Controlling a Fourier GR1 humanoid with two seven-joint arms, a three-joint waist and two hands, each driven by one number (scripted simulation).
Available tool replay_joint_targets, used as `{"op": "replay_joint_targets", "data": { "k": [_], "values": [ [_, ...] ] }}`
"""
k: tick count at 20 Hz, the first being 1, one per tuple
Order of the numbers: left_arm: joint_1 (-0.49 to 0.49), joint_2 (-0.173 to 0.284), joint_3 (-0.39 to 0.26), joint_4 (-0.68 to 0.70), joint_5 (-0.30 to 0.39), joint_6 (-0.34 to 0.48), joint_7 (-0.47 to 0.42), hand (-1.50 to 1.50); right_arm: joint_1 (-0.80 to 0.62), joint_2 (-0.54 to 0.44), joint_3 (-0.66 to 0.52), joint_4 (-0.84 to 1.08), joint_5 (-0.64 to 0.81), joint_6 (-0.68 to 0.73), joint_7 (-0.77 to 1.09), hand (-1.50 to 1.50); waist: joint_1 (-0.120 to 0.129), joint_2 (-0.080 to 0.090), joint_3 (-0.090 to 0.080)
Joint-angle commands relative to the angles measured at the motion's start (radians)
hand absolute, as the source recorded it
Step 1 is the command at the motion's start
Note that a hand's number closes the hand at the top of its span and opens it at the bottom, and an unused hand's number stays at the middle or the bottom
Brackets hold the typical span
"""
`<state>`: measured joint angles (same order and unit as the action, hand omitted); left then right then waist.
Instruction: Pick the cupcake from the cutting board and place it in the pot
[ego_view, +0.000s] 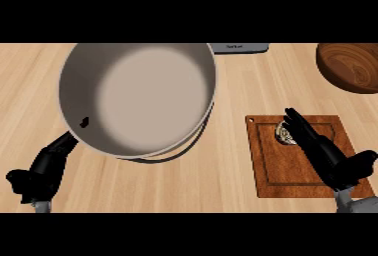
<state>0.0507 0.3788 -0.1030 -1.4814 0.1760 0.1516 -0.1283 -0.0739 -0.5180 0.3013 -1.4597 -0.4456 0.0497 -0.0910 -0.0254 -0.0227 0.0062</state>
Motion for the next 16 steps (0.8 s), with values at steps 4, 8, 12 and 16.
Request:
{"op": "replay_joint_targets", "data": {
  "k": [4, 8, 12, 16],
  "values": [
    [-0.044, 0.131, 0.093, 0.065, -0.067, 0.044, 0.133, 0.0, -0.152, 0.051, -0.068, 0.022, 0.145, -0.264, 0.074, 1.5, 0.022, 0.028, -0.006],
    [0.044, 0.13, 0.09, 0.082, -0.072, 0.07, 0.195, 0.0, -0.143, -0.13, -0.199, 0.103, 0.385, -0.549, 0.062, 1.5, -0.027, 0.022, -0.015],
    [-0.03, 0.12, 0.067, 0.103, -0.085, 0.088, 0.314, 0.0, -0.131, 0.033, -0.133, 0.079, 0.563, -0.856, 0.015, -1.5, -0.009, 0.026, -0.008],
    [-0.1, 0.137, 0.043, 0.036, -0.112, 0.102, 0.475, 0.0, -0.105, 0.078, -0.01, 0.057, 0.781, -1.004, 0.146, -1.5, 0.014, 0.02, -0.007]
  ]
}}
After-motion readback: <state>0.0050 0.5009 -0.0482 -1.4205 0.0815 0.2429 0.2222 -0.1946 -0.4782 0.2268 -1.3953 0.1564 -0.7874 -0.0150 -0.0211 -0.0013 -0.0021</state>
